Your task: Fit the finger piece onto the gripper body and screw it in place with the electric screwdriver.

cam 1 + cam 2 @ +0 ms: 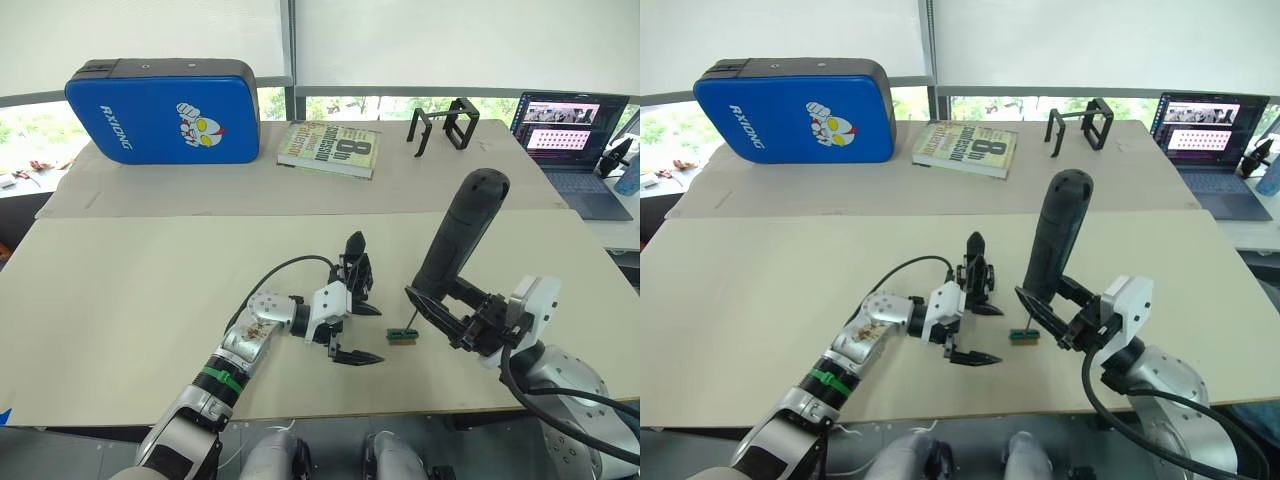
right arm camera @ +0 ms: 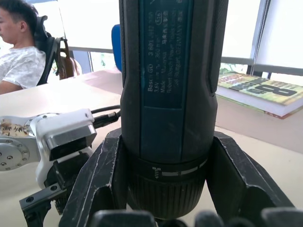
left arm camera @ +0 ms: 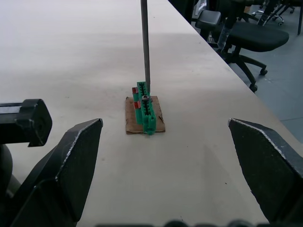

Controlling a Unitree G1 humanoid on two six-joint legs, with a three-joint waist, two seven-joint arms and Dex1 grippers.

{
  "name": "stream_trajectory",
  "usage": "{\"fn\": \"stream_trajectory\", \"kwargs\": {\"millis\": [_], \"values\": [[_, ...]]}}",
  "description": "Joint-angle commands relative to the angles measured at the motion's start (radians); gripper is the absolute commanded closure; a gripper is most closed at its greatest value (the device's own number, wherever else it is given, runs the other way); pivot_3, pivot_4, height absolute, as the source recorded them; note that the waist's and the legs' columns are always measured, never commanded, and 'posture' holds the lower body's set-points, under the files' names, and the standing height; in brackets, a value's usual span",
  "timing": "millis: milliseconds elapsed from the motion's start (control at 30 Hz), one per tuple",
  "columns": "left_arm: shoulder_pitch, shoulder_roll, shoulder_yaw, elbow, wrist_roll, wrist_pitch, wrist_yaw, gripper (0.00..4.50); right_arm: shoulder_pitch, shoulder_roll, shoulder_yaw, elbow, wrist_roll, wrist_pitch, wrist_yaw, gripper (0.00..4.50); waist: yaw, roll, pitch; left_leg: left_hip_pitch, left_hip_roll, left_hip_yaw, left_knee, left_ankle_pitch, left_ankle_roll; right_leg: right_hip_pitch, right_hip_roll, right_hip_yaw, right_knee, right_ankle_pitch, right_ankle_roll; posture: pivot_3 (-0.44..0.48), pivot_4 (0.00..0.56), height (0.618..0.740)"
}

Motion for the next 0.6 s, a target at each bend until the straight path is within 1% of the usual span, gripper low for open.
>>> {"fn": "stream_trajectory", "kwargs": {"millis": [33, 600], "values": [[-0.014, -0.005, 0.0, -0.02, -0.001, -0.02, -0.001, 0.0, -0.011, 0.001, -0.017, -0.033, 0.008, -0.028, 0.003, 2.6, 0.0, 0.0, 0.0, 0.0, 0.0, 0.0, 0.0, 0.0, 0.0, 0.0, 0.0, 0.0, 0.0, 0.0, 0.0, 0.0, 0.15, 0.74], [-0.014, -0.006, 0.0, -0.02, -0.001, -0.016, 0.002, 0.0, -0.03, -0.003, -0.014, -0.029, 0.008, -0.018, -0.001, 2.6, 0.0, 0.0, 0.0, 0.0, 0.0, 0.0, 0.0, 0.0, 0.0, 0.0, 0.0, 0.0, 0.0, 0.0, 0.0, 0.0, 0.15, 0.74]]}}
